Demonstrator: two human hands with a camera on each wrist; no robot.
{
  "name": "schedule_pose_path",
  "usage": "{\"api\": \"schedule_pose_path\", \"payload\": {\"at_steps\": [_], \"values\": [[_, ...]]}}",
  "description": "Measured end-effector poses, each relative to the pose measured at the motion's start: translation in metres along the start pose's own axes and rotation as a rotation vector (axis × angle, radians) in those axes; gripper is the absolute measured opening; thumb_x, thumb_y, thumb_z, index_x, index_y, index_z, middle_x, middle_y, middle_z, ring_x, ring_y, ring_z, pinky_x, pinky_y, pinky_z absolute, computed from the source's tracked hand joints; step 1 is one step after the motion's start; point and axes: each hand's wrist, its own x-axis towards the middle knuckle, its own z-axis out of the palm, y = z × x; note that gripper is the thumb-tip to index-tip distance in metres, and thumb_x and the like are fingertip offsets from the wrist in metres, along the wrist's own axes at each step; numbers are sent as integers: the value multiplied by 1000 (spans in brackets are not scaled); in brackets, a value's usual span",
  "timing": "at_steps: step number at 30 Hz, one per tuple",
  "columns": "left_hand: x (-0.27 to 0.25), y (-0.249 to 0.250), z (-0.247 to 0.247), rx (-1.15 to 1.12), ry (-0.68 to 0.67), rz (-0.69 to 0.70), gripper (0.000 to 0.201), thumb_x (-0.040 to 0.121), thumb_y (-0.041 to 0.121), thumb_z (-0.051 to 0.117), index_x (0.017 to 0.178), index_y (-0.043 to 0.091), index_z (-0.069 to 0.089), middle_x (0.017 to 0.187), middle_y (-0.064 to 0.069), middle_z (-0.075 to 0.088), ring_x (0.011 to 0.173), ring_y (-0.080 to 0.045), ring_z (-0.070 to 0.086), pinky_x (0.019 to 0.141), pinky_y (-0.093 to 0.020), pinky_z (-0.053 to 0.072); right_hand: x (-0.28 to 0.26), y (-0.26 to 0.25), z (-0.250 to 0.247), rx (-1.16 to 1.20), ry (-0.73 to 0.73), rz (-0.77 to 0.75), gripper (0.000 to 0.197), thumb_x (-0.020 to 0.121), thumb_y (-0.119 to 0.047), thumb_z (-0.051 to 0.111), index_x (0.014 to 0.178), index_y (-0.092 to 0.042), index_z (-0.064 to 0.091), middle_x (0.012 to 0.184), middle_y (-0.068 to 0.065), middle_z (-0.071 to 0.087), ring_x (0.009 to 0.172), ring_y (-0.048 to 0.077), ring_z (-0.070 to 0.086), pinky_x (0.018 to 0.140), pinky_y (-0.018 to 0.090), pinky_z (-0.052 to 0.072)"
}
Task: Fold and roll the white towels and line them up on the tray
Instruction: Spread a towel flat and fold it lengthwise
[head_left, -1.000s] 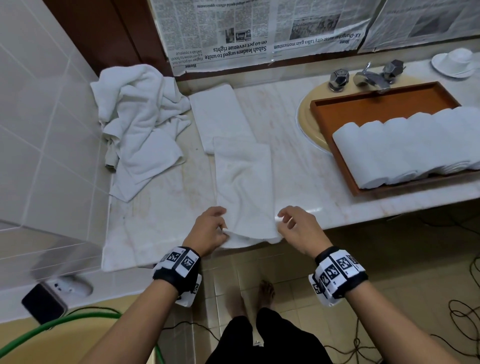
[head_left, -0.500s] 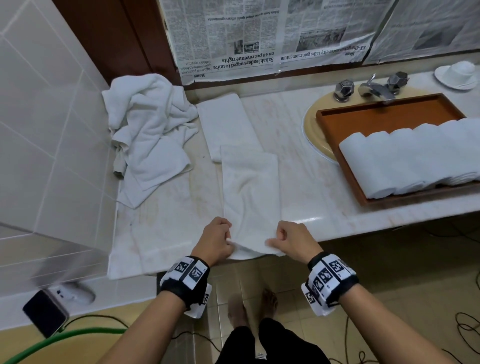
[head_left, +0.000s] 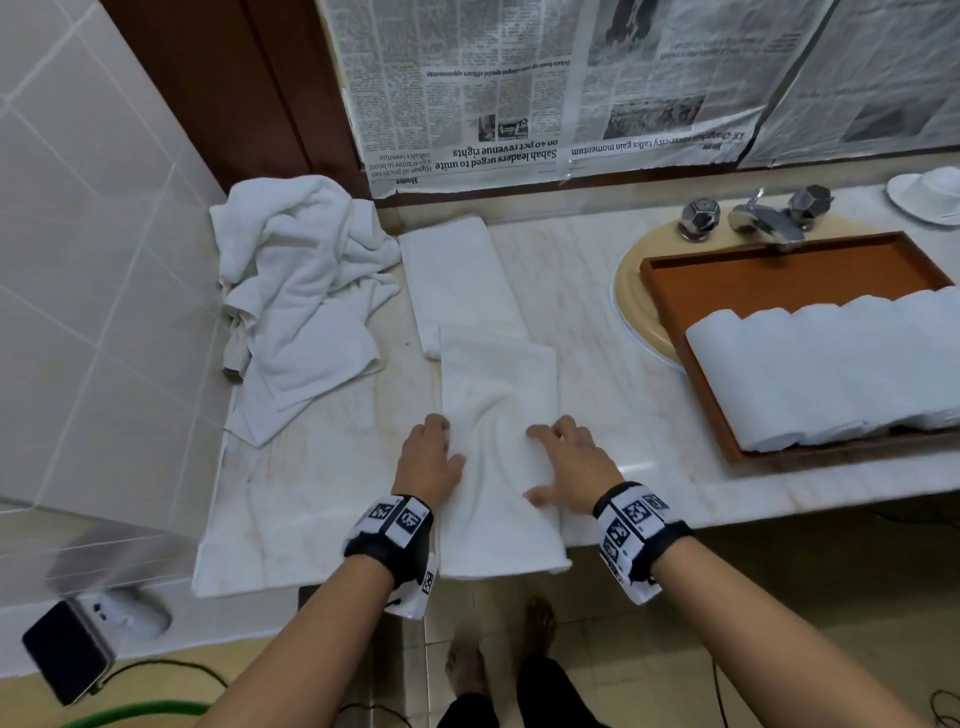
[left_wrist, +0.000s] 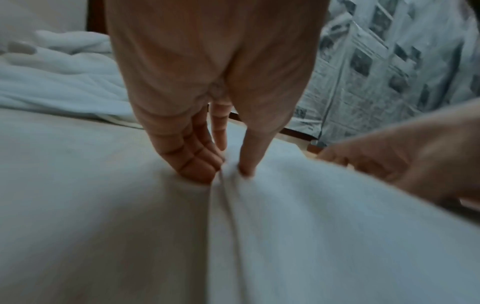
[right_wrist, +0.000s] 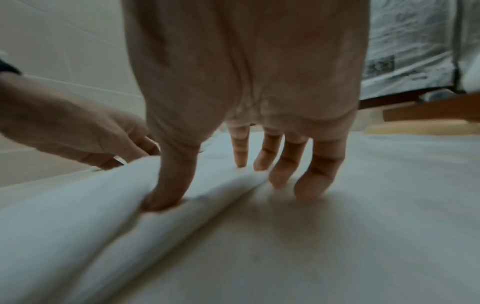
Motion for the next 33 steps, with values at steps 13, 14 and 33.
{"api": "schedule_pose_path", "payload": {"at_steps": [13, 14, 33], "values": [[63, 35, -13, -126, 219, -59, 59, 88, 21, 64, 142, 15, 43, 137, -12, 43, 124, -30, 47, 107, -39, 38, 67, 17, -41, -32, 164, -307, 58, 97, -46, 49, 150, -27, 32, 158, -3, 27, 142, 20, 26, 108, 38, 29], [68, 36, -10, -74, 179, -77, 56, 89, 25, 64, 141, 16, 46, 140, -12, 42, 127, -32, 45, 107, -39, 36, 71, 15, -37, -82, 89, -289, 62, 97, -48, 48, 152, -28, 28, 161, -3, 21, 146, 20, 20, 111, 39, 26], [139, 42, 12, 431, -82, 77, 53, 105, 49, 13, 155, 45, -5, 163, 20, -17, 152, -22, -14, 118, -62, -1, 153, -4, -46, -241, 35, -240, 61, 103, -49, 5, 157, -24, -7, 164, -9, -12, 151, 14, -11, 122, 42, -4]]}}
